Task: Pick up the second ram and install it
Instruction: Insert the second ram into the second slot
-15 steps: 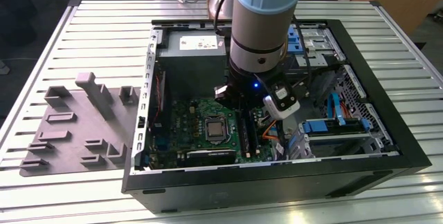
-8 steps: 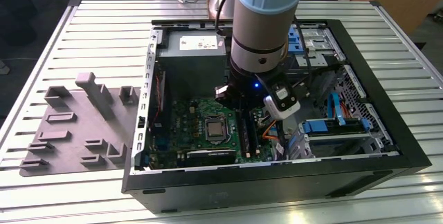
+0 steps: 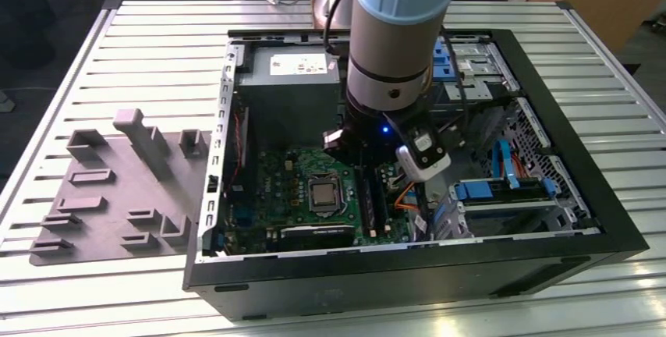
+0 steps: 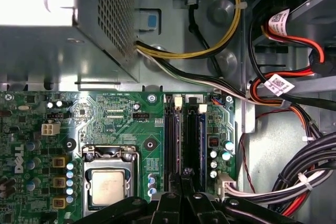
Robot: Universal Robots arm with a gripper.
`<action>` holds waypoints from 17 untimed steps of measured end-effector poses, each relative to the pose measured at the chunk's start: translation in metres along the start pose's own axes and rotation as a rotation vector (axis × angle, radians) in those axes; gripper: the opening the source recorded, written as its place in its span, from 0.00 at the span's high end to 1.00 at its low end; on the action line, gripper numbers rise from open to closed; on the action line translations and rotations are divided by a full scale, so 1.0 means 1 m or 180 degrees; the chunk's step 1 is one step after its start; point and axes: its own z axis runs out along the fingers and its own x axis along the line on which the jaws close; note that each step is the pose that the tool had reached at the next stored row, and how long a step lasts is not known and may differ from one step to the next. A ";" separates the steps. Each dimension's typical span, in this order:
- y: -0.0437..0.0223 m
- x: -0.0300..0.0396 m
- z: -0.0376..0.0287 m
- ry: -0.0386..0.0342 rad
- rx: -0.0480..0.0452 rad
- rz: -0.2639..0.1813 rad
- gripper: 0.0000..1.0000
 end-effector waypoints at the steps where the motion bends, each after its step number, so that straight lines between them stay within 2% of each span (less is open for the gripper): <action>1: 0.0000 0.0000 0.0006 0.0000 0.0000 0.0000 0.88; 6: -0.0001 0.0001 0.0036 0.0000 0.0000 0.0000 0.88; 17: -0.0002 0.0001 0.0039 0.0000 0.0000 0.0000 0.88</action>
